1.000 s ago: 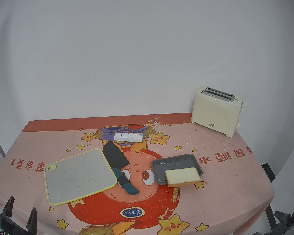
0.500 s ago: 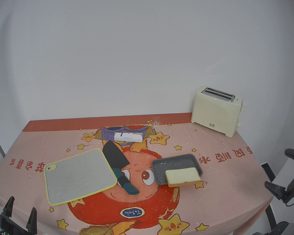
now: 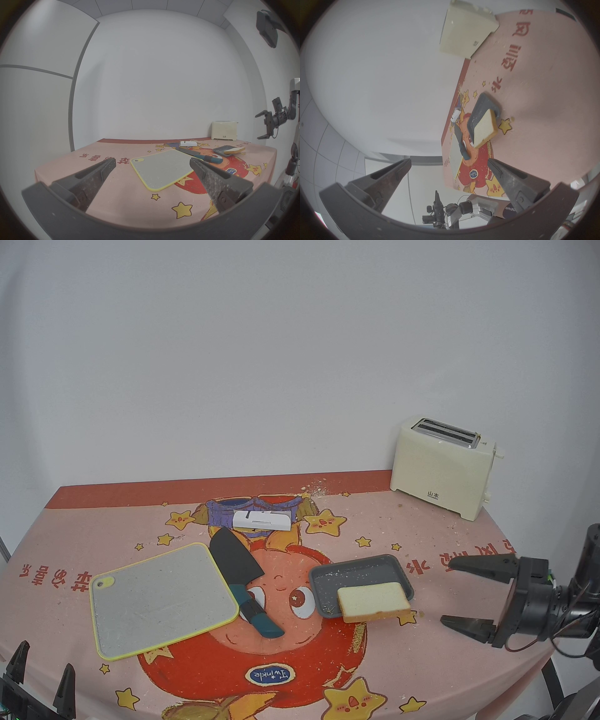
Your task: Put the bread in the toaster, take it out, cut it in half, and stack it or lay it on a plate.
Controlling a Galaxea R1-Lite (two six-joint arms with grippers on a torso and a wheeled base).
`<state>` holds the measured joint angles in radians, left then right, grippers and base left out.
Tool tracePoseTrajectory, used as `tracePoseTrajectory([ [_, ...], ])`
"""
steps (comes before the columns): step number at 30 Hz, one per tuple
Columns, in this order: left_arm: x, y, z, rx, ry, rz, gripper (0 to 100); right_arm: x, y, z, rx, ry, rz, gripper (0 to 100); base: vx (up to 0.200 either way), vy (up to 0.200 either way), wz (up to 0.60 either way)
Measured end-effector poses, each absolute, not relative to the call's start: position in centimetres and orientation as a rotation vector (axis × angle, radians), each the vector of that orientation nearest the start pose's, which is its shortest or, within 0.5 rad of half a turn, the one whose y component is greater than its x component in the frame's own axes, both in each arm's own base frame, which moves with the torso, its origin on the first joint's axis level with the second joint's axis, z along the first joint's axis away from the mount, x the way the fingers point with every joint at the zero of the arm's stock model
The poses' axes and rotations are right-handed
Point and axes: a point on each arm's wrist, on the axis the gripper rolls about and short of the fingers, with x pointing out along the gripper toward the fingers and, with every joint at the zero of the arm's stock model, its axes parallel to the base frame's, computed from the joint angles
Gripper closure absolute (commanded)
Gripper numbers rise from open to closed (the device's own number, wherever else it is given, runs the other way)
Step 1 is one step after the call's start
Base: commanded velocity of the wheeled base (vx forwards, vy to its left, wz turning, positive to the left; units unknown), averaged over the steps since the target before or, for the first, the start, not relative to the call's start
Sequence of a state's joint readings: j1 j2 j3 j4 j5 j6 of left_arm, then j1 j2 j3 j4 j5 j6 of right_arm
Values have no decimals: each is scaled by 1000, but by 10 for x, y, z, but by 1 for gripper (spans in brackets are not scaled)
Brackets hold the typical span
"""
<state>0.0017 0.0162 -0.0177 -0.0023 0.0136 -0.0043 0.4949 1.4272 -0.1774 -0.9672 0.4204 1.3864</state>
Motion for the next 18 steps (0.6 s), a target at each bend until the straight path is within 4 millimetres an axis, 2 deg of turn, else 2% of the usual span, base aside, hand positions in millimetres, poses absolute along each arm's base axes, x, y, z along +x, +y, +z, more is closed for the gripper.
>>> tracePoseTrajectory([
  [5,-23,0,81,-4,-4,15,0,160,107,97,1236,912,485,0,0,0,0],
  [9,-23,0,81,-4,-4,16,0,161,112,81,1229,932,441,0,0,0,0],
  [18,-23,0,81,-4,-4,16,0,167,122,69,1224,940,443,0,0,0,0],
])
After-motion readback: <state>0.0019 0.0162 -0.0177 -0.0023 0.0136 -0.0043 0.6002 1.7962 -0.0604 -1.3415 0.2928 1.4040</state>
